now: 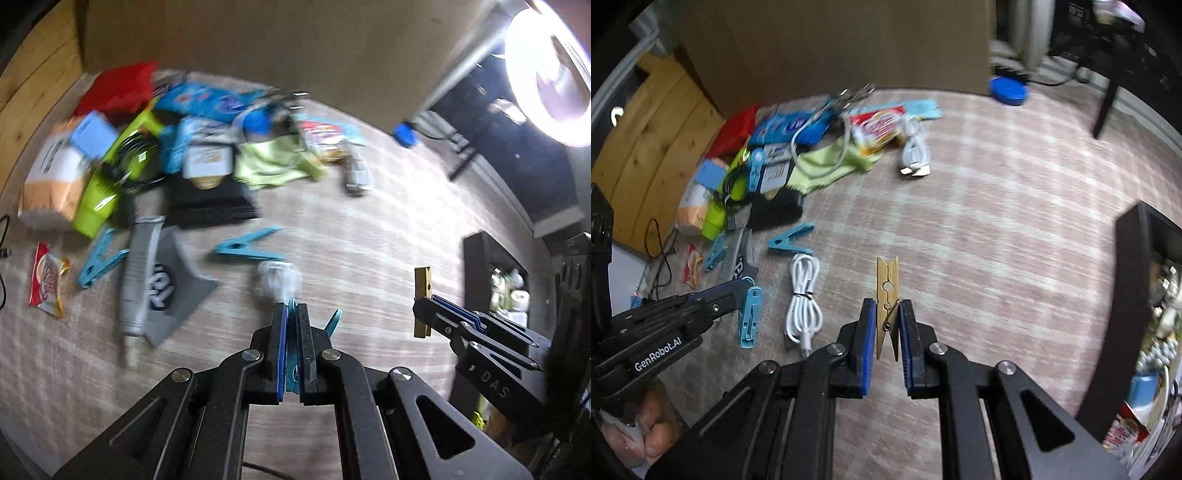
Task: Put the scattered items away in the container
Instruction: 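Carry both clothespins to the black tray and open both tools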
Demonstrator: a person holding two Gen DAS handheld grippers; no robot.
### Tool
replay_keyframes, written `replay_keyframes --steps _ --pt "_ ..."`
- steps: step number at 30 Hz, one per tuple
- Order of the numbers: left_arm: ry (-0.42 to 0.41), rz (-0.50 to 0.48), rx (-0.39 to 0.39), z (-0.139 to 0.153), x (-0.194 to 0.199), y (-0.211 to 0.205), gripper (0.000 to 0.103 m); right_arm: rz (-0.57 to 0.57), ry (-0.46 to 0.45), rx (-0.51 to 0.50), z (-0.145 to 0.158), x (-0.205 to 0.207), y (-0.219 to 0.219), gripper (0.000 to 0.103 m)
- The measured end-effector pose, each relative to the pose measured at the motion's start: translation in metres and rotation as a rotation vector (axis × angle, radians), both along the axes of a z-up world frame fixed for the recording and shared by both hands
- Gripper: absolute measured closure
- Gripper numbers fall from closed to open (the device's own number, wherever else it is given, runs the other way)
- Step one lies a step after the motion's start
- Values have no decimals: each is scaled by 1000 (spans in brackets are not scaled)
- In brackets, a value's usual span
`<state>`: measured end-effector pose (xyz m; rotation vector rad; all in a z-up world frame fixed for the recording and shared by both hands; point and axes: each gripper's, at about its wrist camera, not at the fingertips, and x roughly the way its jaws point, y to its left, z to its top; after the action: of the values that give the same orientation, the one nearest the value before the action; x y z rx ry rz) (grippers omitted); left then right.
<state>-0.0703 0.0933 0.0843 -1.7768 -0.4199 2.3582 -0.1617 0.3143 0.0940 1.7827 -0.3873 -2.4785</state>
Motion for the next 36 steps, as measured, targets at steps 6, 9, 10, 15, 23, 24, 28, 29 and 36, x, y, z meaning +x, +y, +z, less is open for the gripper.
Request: replay_keyframes --steps 6,9,10,15,23,24,28,29,36 --pt "36 -144 42 24 9 79 99 -126 29 24 -3 23 43 90" --pt "40 -228 75 31 17 123 100 -196 45 40 9 54 86 90" --pt "42 -254 81 34 21 137 99 -220 48 47 13 65 99 90" --pt "45 -382 109 42 42 207 99 -376 64 81 25 125 164 90" --pt "39 -554 145 52 79 301 99 -584 53 96 24 207 240 90" --pt "40 -569 146 54 83 308 99 -600 50 100 25 215 246 90" --pt "37 -613 153 58 94 333 99 -645 43 119 28 235 260 90" --pt "37 -624 156 58 96 338 99 -652 43 123 29 238 262 90" --pt "103 -618 94 68 101 337 58 -659 85 147 42 244 270 72"
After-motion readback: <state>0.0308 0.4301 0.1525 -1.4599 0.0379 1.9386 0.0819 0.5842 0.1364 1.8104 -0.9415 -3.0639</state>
